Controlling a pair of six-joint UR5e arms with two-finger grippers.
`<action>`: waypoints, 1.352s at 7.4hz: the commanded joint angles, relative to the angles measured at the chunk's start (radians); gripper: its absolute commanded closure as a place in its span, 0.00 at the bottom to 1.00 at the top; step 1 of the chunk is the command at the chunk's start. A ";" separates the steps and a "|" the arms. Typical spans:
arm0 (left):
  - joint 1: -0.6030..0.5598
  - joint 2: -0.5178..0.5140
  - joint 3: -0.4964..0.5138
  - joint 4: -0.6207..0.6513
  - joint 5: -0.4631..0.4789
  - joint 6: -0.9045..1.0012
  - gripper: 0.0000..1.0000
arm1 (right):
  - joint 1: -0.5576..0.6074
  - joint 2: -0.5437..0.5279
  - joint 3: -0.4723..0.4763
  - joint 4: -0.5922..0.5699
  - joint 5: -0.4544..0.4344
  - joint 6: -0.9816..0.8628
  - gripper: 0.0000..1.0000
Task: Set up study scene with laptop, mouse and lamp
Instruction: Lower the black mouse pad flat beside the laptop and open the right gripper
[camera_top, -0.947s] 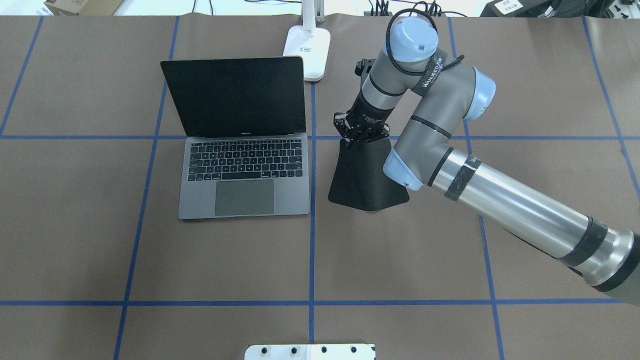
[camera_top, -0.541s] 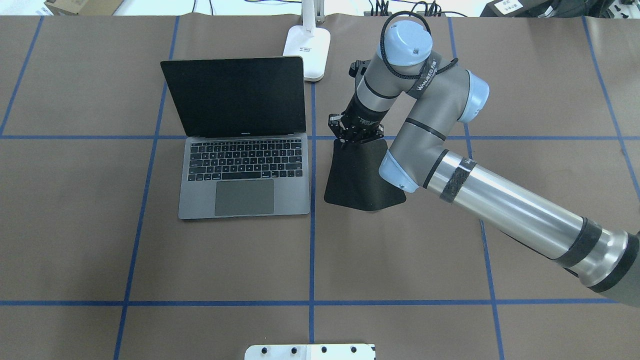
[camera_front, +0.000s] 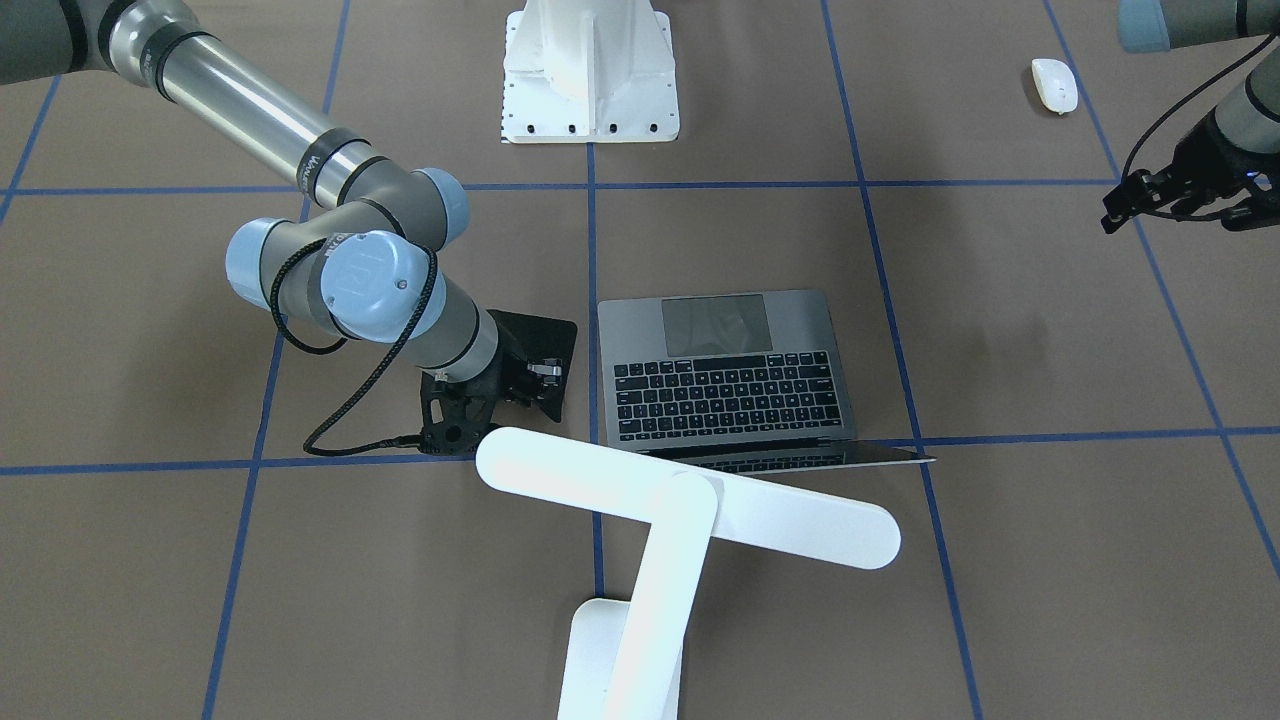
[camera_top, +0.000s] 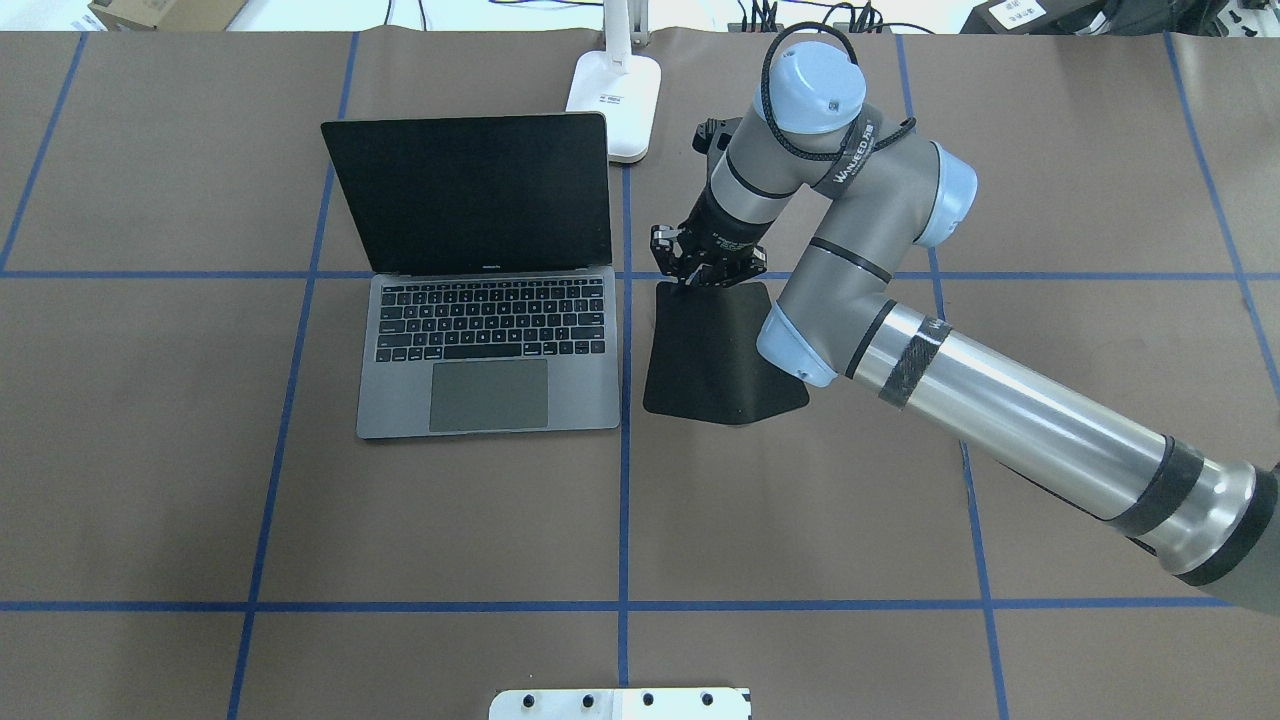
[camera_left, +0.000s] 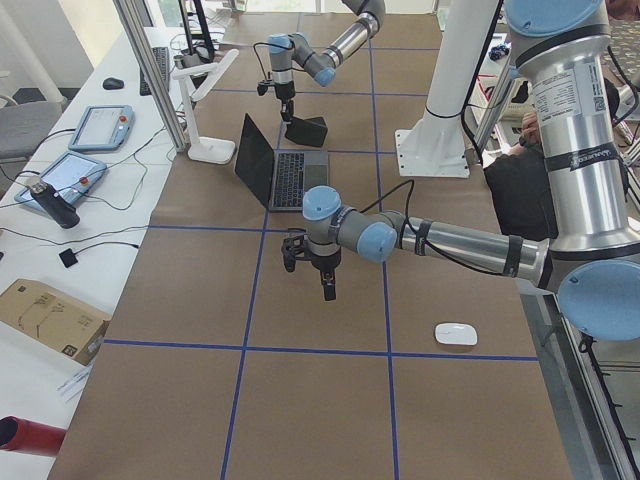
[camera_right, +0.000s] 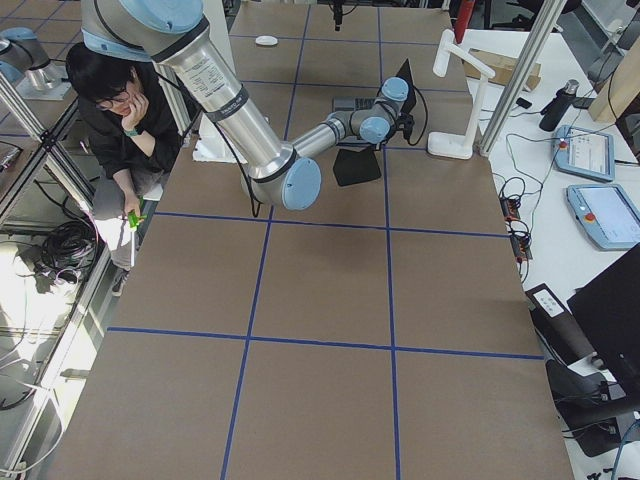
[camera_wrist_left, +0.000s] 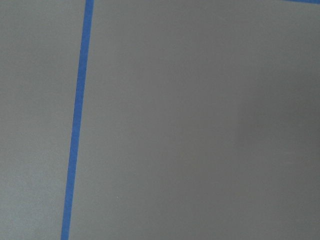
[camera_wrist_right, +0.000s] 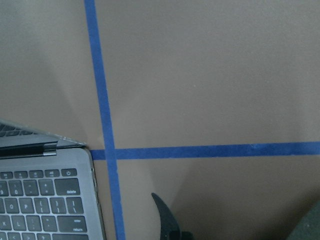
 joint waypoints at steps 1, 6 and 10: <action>-0.002 -0.005 0.002 0.000 0.000 -0.001 0.00 | 0.003 0.001 0.003 0.052 -0.008 -0.002 0.00; 0.000 -0.005 0.011 0.000 -0.001 -0.003 0.00 | 0.043 0.090 -0.001 0.126 -0.204 0.004 0.00; -0.008 0.035 -0.021 -0.044 -0.003 -0.029 0.00 | 0.144 -0.020 0.104 0.085 0.016 -0.009 0.00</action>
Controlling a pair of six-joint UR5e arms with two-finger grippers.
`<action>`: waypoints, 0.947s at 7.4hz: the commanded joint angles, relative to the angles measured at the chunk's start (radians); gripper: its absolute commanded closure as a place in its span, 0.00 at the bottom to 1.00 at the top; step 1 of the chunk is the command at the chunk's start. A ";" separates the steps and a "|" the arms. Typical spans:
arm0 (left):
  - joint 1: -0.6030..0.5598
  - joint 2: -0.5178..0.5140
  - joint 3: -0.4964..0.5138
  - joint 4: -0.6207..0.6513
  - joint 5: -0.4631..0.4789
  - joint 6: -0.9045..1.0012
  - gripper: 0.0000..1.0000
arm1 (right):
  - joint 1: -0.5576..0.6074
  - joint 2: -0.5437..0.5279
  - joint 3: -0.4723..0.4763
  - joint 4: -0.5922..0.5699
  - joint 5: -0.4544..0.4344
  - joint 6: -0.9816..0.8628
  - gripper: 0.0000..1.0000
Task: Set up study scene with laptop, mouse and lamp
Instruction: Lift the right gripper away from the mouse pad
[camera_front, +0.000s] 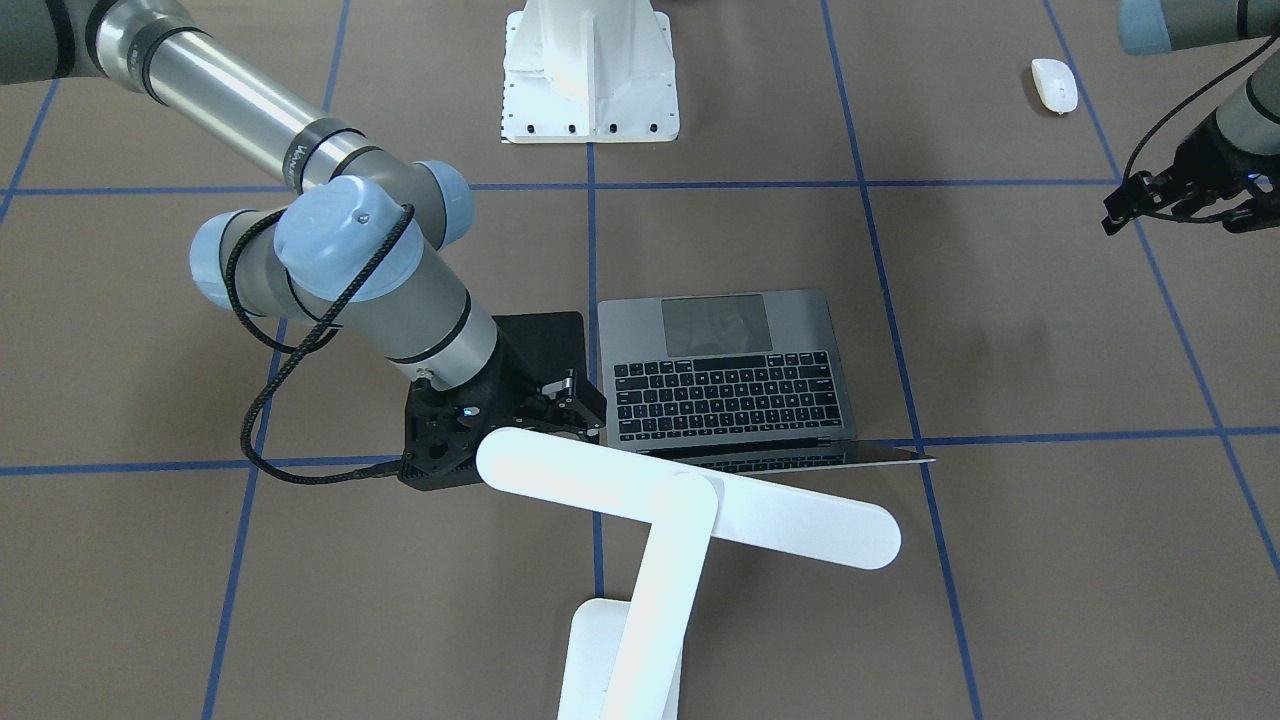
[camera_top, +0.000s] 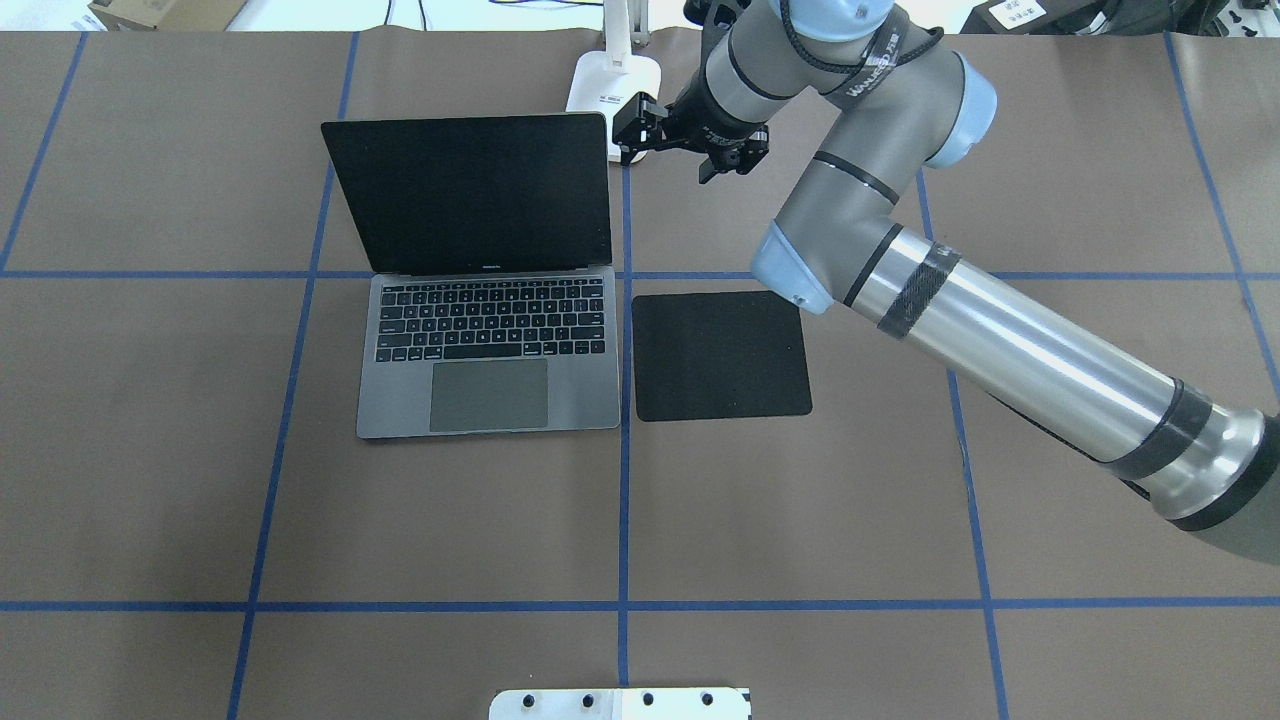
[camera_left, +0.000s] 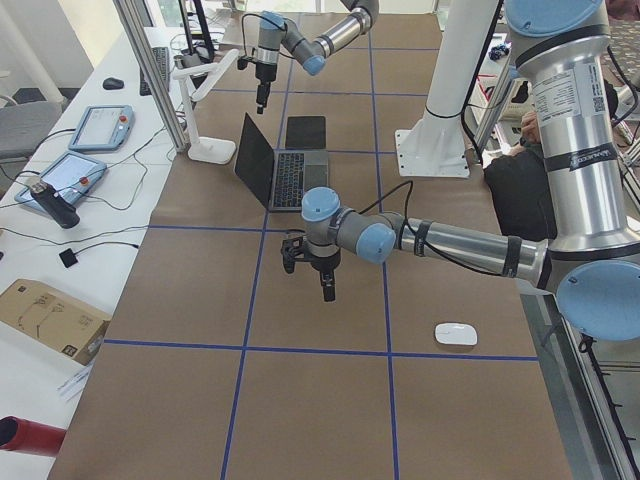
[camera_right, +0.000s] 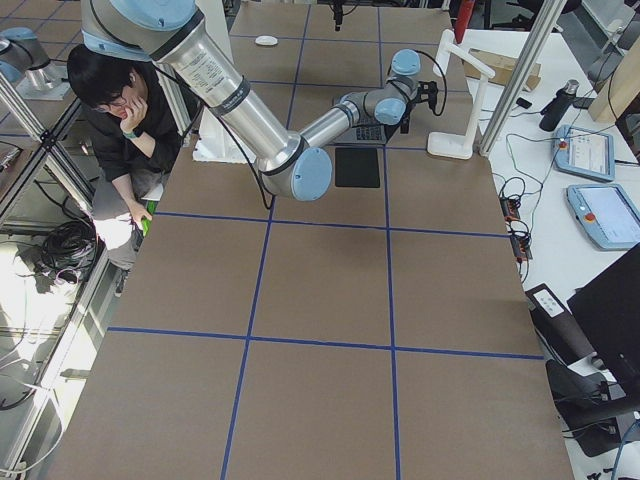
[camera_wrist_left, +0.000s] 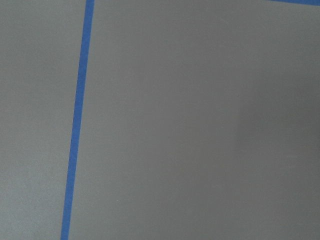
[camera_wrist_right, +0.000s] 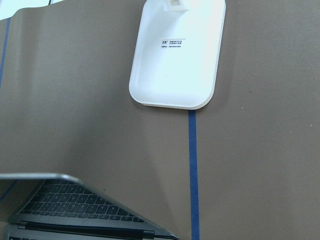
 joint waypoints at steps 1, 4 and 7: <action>-0.004 0.108 -0.022 -0.193 -0.003 -0.107 0.00 | 0.082 -0.151 0.175 -0.105 0.155 -0.005 0.00; 0.019 0.343 -0.021 -0.530 0.009 -0.270 0.00 | 0.108 -0.290 0.569 -0.667 0.162 -0.128 0.00; 0.148 0.469 -0.018 -0.657 0.048 -0.378 0.00 | 0.166 -0.448 0.786 -0.936 0.146 -0.427 0.00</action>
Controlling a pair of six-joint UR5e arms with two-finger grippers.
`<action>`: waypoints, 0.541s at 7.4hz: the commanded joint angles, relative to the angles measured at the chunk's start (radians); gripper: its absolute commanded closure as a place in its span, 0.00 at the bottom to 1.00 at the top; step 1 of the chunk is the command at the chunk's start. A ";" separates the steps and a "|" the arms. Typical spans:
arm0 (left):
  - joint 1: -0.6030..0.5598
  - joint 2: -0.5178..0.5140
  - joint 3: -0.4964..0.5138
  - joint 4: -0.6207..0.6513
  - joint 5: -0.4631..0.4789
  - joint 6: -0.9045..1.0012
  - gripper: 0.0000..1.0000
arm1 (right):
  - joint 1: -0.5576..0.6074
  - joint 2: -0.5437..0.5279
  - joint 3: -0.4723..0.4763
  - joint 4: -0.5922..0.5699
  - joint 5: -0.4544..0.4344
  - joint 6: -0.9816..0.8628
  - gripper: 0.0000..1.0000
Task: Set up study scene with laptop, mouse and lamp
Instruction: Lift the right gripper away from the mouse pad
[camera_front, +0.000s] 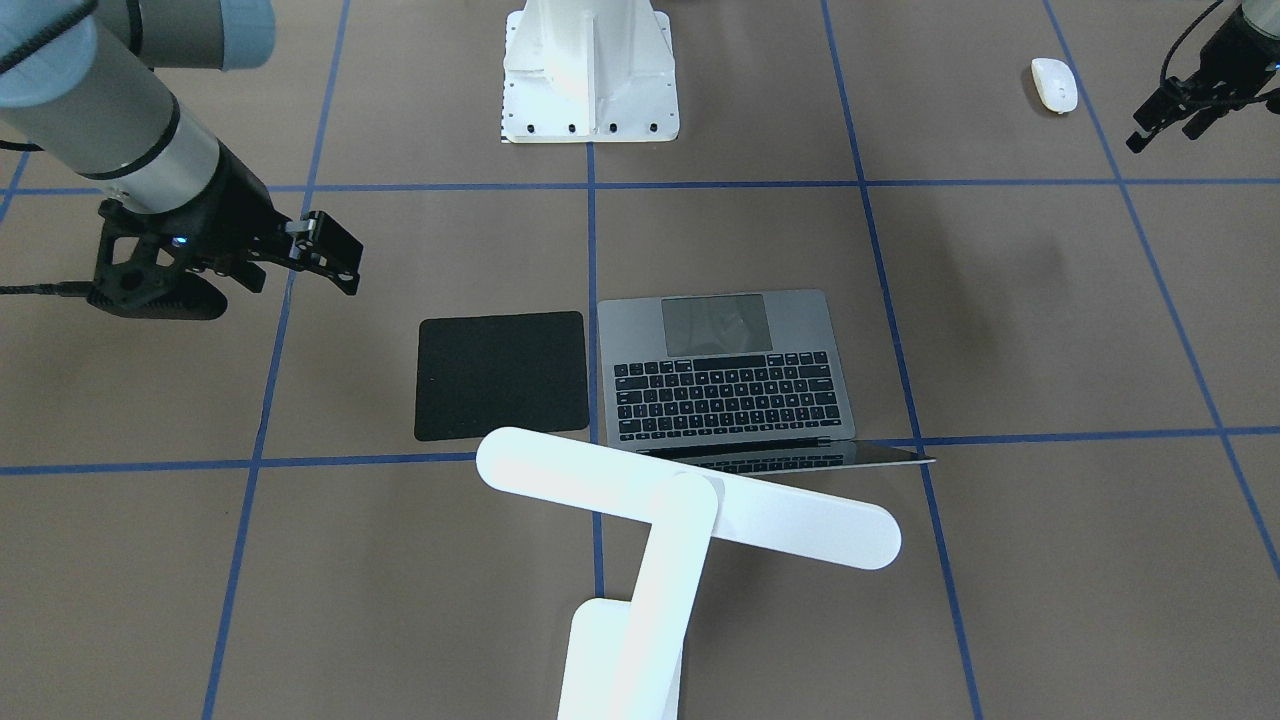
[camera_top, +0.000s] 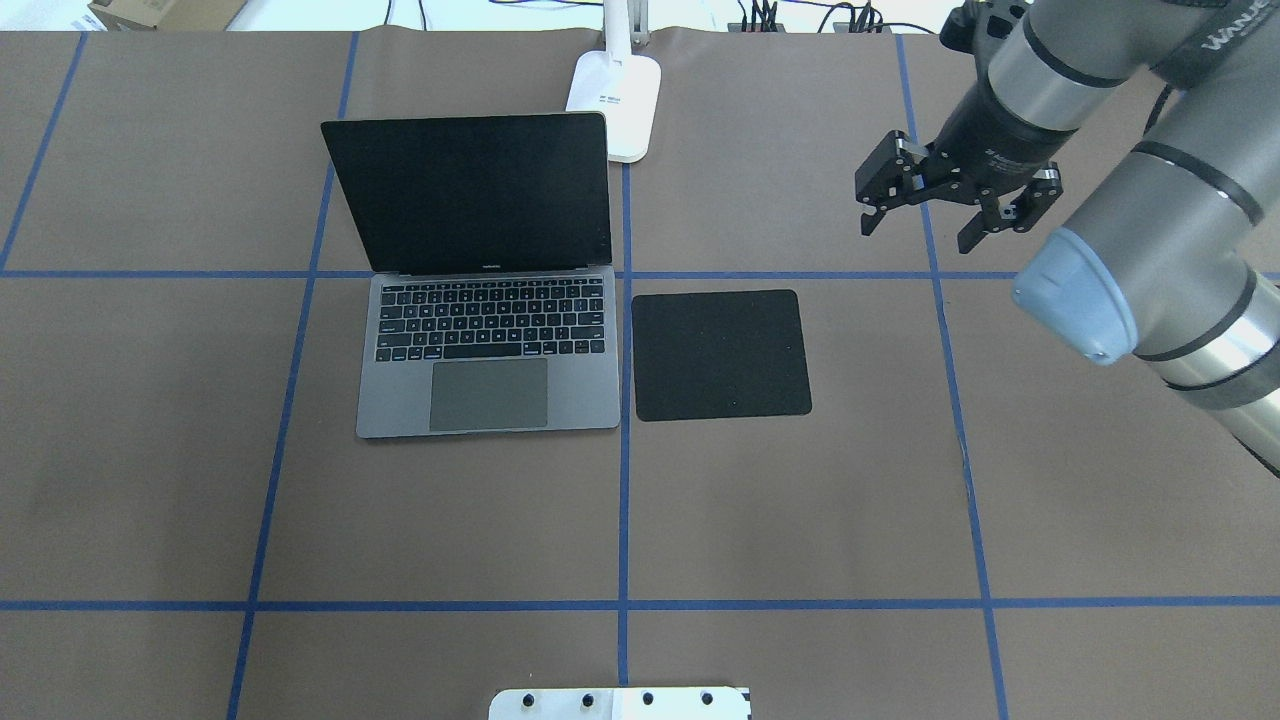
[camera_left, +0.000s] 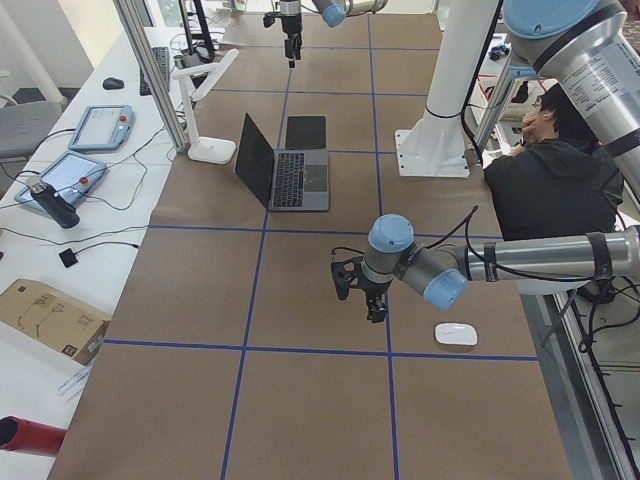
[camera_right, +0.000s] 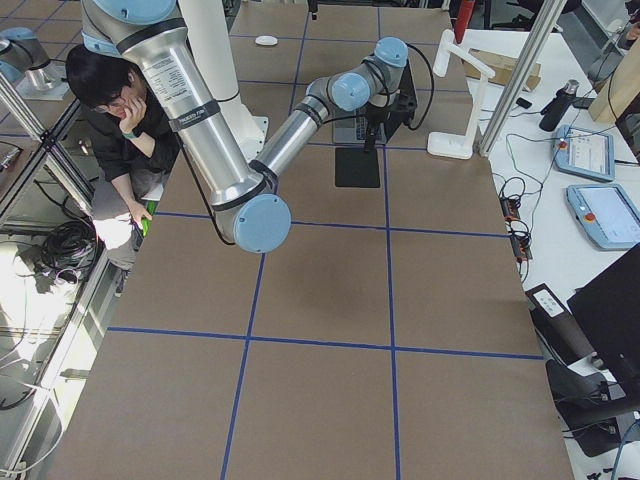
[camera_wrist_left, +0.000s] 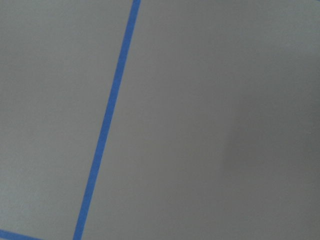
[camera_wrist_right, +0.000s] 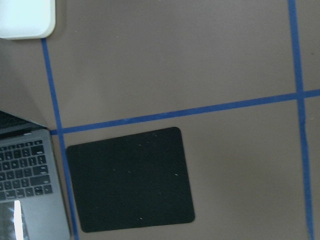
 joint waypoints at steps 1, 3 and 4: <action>0.208 0.054 0.006 -0.056 0.012 -0.128 0.00 | 0.035 -0.119 0.121 -0.075 -0.007 -0.146 0.00; 0.287 0.121 0.073 -0.214 0.011 -0.136 0.00 | 0.035 -0.121 0.116 -0.074 -0.015 -0.148 0.00; 0.296 0.146 0.140 -0.334 0.014 -0.138 0.00 | 0.033 -0.120 0.117 -0.074 -0.017 -0.148 0.00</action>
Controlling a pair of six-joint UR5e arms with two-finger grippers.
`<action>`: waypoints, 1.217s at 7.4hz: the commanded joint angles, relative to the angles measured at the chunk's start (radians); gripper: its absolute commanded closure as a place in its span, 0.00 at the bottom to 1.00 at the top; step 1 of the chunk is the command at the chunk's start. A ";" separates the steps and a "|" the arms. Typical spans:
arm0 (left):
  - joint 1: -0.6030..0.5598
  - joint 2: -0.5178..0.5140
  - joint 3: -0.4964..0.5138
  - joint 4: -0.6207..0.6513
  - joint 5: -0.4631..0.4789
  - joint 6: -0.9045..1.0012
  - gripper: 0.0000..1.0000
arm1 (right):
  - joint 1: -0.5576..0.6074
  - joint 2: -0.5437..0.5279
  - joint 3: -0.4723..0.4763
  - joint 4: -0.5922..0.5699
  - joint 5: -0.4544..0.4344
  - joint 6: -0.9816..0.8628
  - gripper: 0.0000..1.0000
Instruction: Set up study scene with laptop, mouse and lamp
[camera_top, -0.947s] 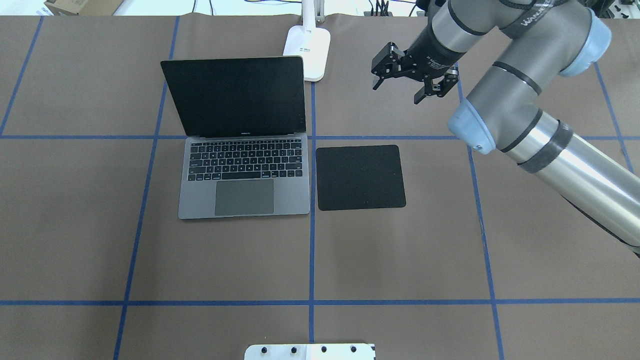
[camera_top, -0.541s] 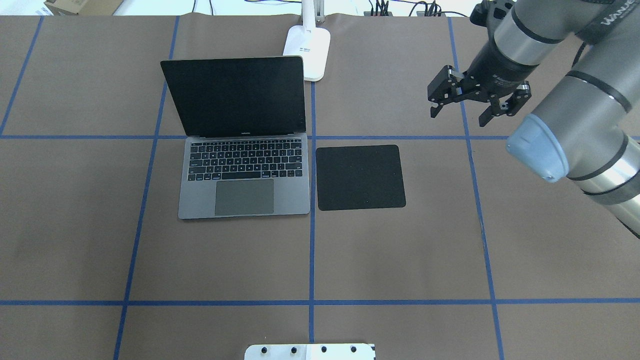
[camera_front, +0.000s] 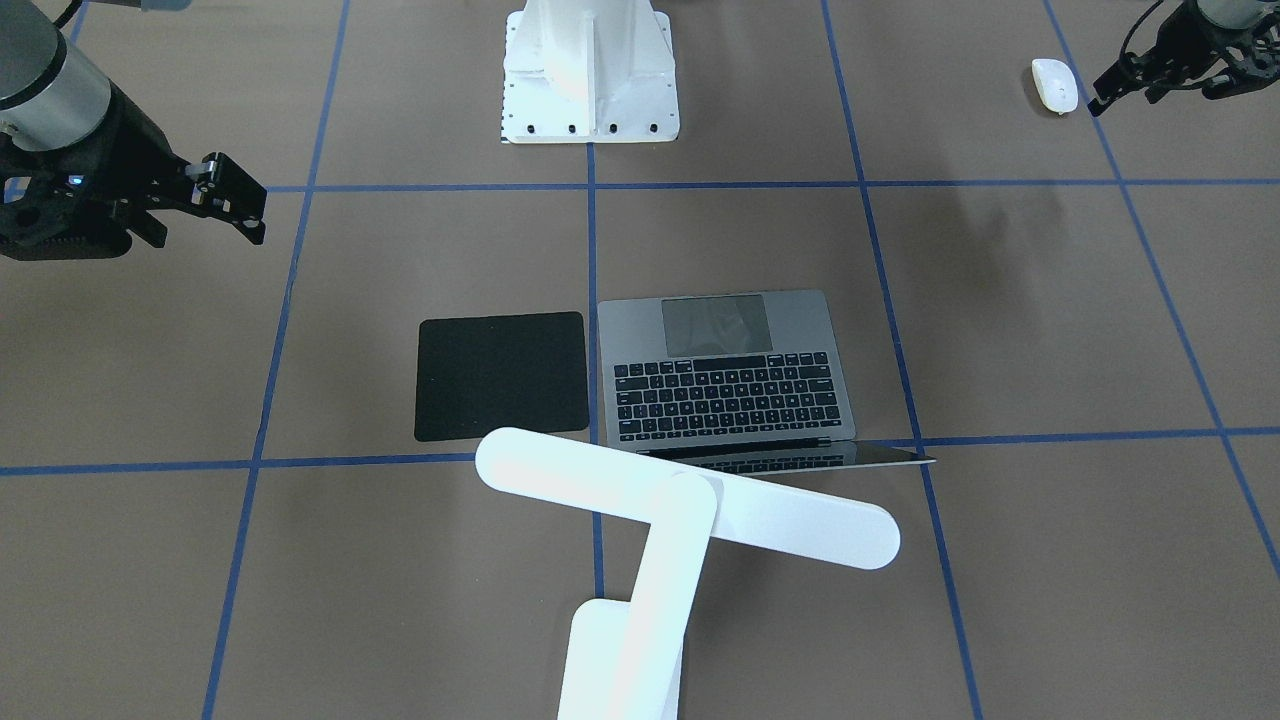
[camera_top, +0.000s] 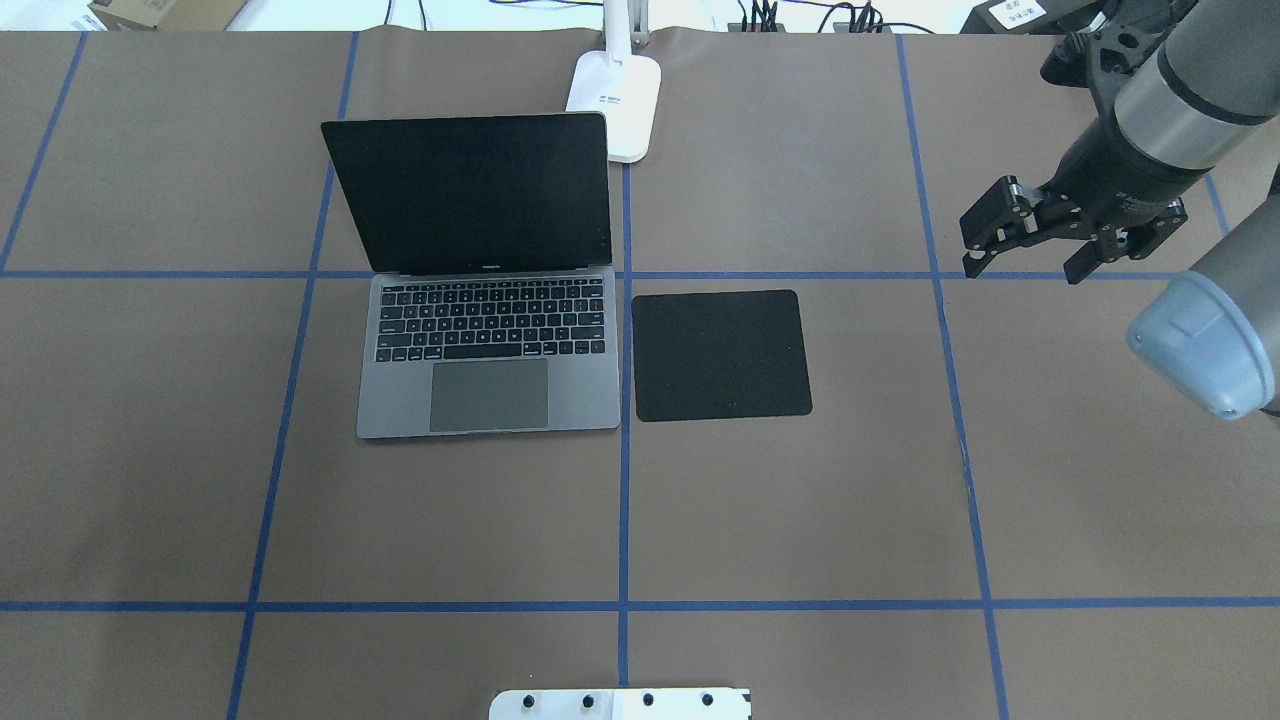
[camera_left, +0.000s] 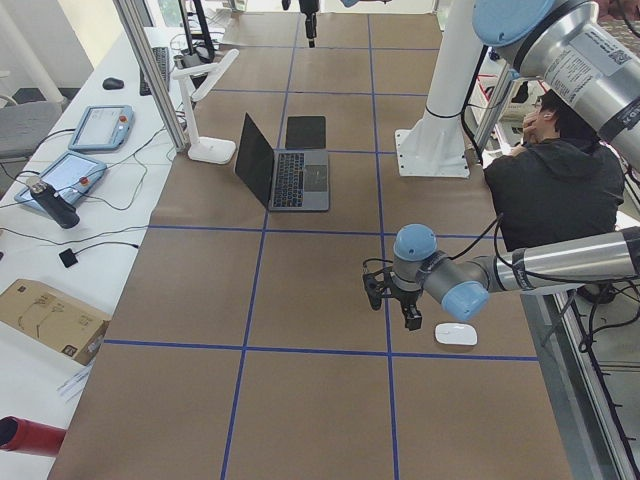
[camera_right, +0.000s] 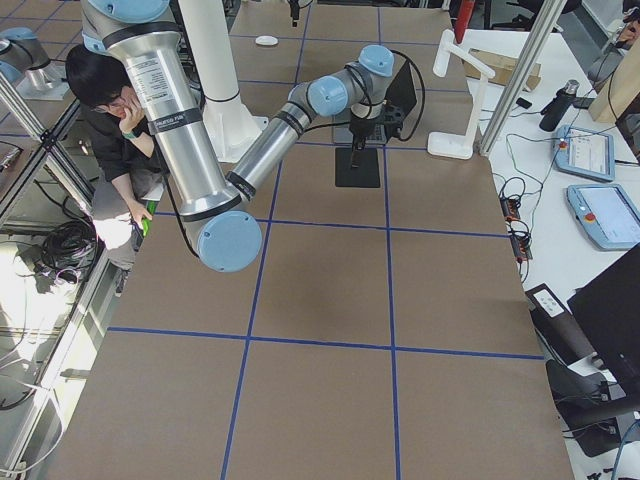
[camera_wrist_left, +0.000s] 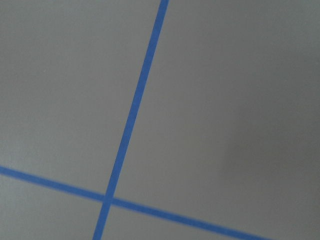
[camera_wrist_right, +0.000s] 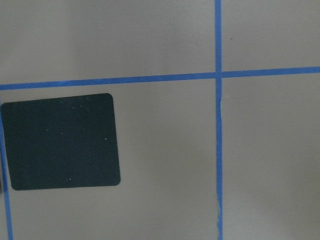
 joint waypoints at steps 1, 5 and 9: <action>0.038 0.046 0.077 -0.147 0.010 -0.005 0.00 | 0.000 -0.001 0.005 -0.001 -0.004 -0.002 0.00; 0.229 0.057 0.080 -0.153 0.005 -0.015 0.00 | -0.005 0.009 -0.002 0.006 -0.007 -0.002 0.00; 0.367 0.035 0.082 -0.153 0.016 -0.084 0.00 | -0.020 0.010 -0.004 0.007 -0.011 -0.001 0.00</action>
